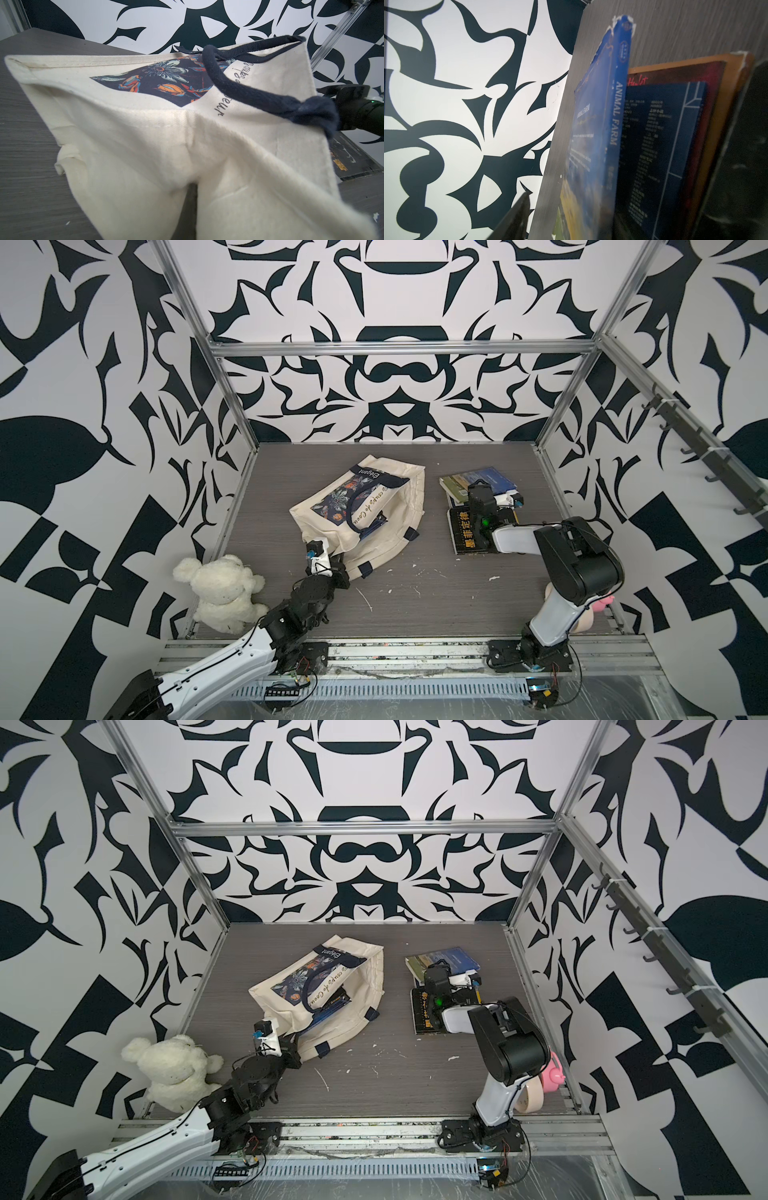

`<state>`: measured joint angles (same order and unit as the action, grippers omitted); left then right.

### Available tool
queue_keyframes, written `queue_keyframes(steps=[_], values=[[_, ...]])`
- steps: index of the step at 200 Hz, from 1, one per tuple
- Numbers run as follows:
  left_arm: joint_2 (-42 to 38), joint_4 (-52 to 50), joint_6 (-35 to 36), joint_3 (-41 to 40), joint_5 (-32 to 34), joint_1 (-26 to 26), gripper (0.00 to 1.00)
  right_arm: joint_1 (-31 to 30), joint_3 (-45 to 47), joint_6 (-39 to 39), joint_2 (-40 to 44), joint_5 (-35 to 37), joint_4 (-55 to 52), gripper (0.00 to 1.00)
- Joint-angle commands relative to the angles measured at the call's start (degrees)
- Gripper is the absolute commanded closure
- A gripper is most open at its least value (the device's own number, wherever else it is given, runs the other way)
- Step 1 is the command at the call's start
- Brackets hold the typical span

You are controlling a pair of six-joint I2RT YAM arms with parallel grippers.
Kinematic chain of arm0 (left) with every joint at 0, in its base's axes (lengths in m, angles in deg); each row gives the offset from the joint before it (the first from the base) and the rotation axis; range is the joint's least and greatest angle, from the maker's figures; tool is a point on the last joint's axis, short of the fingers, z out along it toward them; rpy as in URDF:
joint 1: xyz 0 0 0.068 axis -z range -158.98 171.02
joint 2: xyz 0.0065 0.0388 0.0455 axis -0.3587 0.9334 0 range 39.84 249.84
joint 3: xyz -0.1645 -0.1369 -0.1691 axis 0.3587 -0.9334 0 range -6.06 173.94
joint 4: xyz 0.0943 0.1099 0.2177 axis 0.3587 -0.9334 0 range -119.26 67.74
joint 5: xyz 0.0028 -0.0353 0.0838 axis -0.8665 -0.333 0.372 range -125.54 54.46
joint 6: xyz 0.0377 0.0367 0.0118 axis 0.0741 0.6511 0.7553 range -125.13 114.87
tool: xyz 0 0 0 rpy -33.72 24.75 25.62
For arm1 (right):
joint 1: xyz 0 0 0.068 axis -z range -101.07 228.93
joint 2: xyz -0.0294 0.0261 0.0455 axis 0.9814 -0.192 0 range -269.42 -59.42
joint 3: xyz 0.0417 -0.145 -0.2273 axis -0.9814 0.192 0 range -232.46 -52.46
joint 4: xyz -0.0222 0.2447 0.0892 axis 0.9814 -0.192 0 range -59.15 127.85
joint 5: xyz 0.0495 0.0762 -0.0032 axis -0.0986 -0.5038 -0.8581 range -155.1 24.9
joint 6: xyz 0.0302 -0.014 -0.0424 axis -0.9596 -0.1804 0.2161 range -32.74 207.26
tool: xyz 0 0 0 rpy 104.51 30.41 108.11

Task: Take out the books from the canvas bag
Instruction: Place the book on the book.

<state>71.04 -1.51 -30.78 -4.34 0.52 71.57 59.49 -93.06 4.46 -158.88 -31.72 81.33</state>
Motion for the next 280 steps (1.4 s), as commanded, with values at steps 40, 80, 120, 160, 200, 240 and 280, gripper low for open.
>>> queue_keyframes(steps=[40, 80, 120, 160, 200, 240, 280], values=[[0.47, 2.47, 0.42, 2.58, -0.72, -0.09, 1.00, -1.92, 0.49, -0.47, 4.78, -0.02, -1.24, 0.38], [0.81, 2.37, 0.51, 2.68, -0.90, -0.09, 1.00, -2.03, 1.66, -4.22, 8.55, 0.07, -7.77, 0.36], [1.22, 2.45, 0.64, 2.85, -0.91, -0.09, 1.00, -2.27, 2.75, -2.87, 13.30, 1.36, -10.78, 0.35], [-0.02, 1.79, 0.69, 2.93, -0.64, -0.09, 0.80, -2.85, 1.01, 7.46, 22.39, -2.28, -19.14, 0.28], [-4.25, -6.54, -1.49, 6.73, 0.47, -0.10, 0.07, -4.20, 2.28, 14.27, 31.69, -4.46, -30.49, 0.00], [-12.56, -17.74, -1.44, 12.73, 1.79, -0.01, 0.01, -4.75, 4.29, 17.36, 37.45, -10.07, -36.73, 0.01], [-15.67, -23.23, 1.48, 19.63, -1.93, 0.15, 0.01, -6.27, 7.02, 22.29, 40.84, -9.80, -39.72, 0.00]])
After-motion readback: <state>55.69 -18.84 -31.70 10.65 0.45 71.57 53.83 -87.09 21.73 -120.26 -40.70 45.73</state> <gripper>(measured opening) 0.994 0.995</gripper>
